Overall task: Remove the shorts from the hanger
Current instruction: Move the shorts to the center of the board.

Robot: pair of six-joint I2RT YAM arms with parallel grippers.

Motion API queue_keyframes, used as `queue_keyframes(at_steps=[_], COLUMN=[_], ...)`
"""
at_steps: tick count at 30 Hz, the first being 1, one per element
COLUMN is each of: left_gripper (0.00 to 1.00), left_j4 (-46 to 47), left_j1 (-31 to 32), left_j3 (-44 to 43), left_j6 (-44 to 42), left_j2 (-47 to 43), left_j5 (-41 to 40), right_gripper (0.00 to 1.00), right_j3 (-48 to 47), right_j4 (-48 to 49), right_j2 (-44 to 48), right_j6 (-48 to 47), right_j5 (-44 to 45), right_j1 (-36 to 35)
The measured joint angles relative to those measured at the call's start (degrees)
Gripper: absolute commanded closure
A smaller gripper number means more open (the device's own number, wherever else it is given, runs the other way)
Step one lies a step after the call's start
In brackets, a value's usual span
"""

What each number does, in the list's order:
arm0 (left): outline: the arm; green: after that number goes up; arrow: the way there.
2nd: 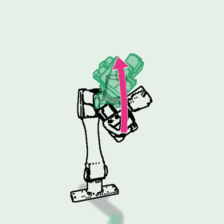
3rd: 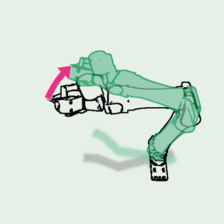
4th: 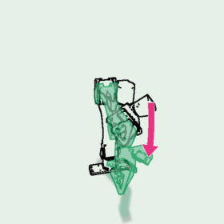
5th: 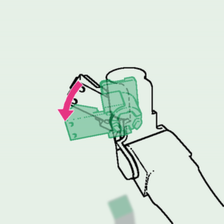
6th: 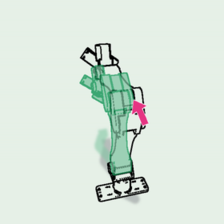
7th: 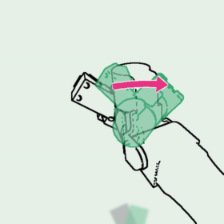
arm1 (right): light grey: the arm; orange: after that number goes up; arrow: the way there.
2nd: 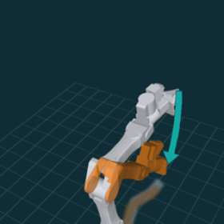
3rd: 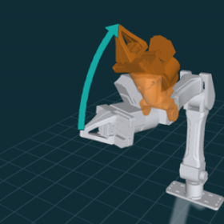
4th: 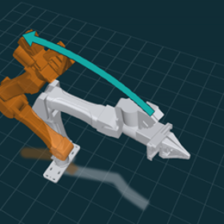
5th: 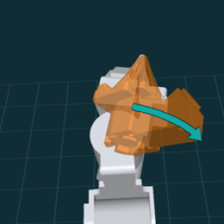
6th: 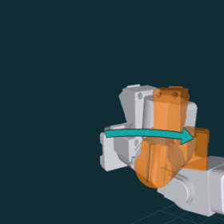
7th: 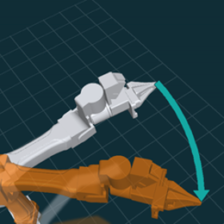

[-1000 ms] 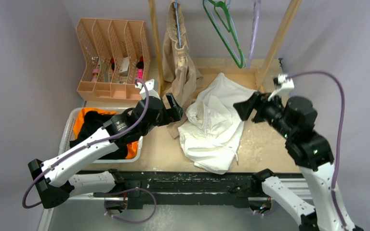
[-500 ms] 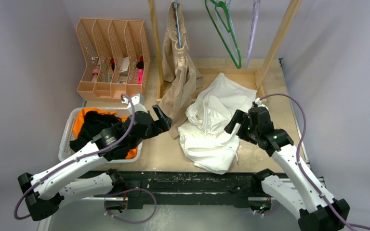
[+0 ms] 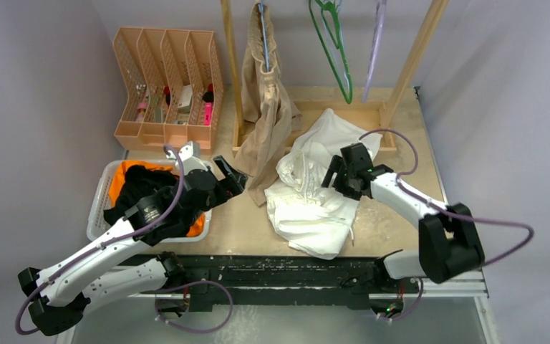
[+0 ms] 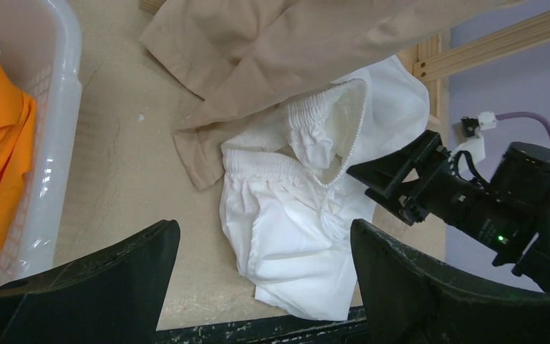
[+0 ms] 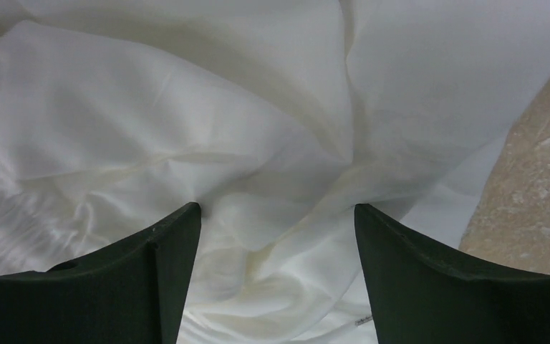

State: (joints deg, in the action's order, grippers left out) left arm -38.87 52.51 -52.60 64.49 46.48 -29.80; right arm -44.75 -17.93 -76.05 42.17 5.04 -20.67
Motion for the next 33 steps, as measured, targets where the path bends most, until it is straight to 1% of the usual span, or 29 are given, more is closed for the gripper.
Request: queue_keyframes(at_steps=[2, 5, 9, 10, 14, 21, 26, 29, 33], left_gripper=[0.11, 0.11, 0.11, 0.11, 0.12, 0.13, 0.13, 0.13, 0.13], left_j4=[0.07, 0.26, 1.38, 1.7, 4.11, 10.64, 17.2, 18.16, 17.05], left_j1=[0.0, 0.0, 0.0, 0.0, 0.0, 0.0, 0.13, 1.86, 8.04], left_j3=[0.0, 0.02, 0.04, 0.07, 0.13, 0.52, 0.7, -1.9, -10.12], left_j6=[-0.07, -0.5, -1.31, -1.51, -3.08, -5.81, -7.45, -9.64, -13.55], left_j2=[0.13, 0.92, 3.19, 3.65, 7.3, 14.73, 19.28, 24.15, 32.37], left_j5=[0.2, 1.09, 3.04, 3.41, 6.88, 15.32, 20.81, 21.22, 18.82], right_gripper=[0.41, 0.72, 0.96, 1.0, 1.0, 1.0, 1.0, 1.0, 1.0], right_j3=[-0.07, 0.26, 2.43, 3.26, 6.8, 9.57, 9.92, 9.84, 8.11], right_j4=[1.18, 2.19, 5.6, 6.25, 6.99, 8.41, 6.64, 1.14, -11.37], right_j2=[-4.15, -6.25, -4.37, -3.48, 3.76, 21.9, 30.05, 36.5, 47.84], right_j6=[-0.37, -1.29, -2.14, -2.34, -2.56, -1.62, -0.52, 1.73, 7.39], right_j5=[0.13, 0.09, -1.2, -1.77, -4.98, -14.69, -19.54, -17.42, -9.64], right_j1=[0.0, -0.02, -0.02, -0.02, 0.0, -0.02, -0.02, -0.09, -0.17])
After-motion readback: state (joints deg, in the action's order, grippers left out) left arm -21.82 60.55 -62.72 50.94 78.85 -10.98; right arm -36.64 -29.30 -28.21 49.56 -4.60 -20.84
